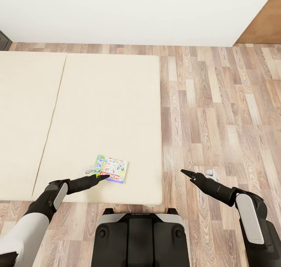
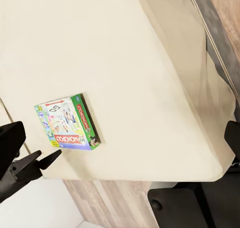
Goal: Put all the toys in the child's room - the three board games (two on the bed and one on the table), the two jigsaw puzzles on the table, and the tennis ball on the table - inside the toy box on the table in the child's room.
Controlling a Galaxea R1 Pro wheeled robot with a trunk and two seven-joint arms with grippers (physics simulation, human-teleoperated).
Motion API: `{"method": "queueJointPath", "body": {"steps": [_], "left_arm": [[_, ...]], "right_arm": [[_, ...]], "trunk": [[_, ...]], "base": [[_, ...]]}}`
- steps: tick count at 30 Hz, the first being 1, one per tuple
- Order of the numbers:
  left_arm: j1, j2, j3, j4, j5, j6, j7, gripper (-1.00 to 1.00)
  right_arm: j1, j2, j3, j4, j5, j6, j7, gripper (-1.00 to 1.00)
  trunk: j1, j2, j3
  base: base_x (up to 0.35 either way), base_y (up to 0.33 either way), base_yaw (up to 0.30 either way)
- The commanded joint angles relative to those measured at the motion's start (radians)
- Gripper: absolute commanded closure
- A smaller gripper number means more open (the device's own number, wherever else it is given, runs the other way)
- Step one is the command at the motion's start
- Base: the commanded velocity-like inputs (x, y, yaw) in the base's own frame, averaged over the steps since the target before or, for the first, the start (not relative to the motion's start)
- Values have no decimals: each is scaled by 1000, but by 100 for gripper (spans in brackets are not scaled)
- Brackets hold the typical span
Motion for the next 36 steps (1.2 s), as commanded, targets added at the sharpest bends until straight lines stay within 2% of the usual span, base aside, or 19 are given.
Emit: {"method": "queueJointPath", "body": {"steps": [1,6,12,23,26,28,33,36], "left_arm": [[0,0,2,0,4,1,-20,-100],[0,4,3,0,4,-12,-50,-100],[0,15,7,1,0,-10,-52,-100],[0,82,11,1,1,-5,-43,-100],[0,91,14,2,2,-9,-43,-100],[0,94,29,2,2,-12,-44,-100],[0,94,96,2,1,-21,-44,-100],[0,93,109,2,0,-35,-44,-100]], "right_arm": [[-1,0,-1,0,9,4,10,-100],[-1,0,-2,0,9,4,10,-100],[-1,1,-1,0,9,4,10,-100],[-1,2,0,0,9,4,9,-100],[-1,3,0,0,10,4,9,-100],[-1,2,0,0,10,4,9,-100],[-1,5,0,0,10,4,9,-100],[-1,7,0,0,10,4,9,-100]], "trunk": [[1,-1,-1],[1,-1,-1],[1,-1,-1],[1,-1,-1],[1,-1,-1],[1,-1,-1],[1,-1,-1],[1,-1,-1]], "base": [[0,0,0],[0,0,0],[0,0,0],[0,0,0],[0,0,0],[0,0,0],[0,0,0],[0,0,0]]}}
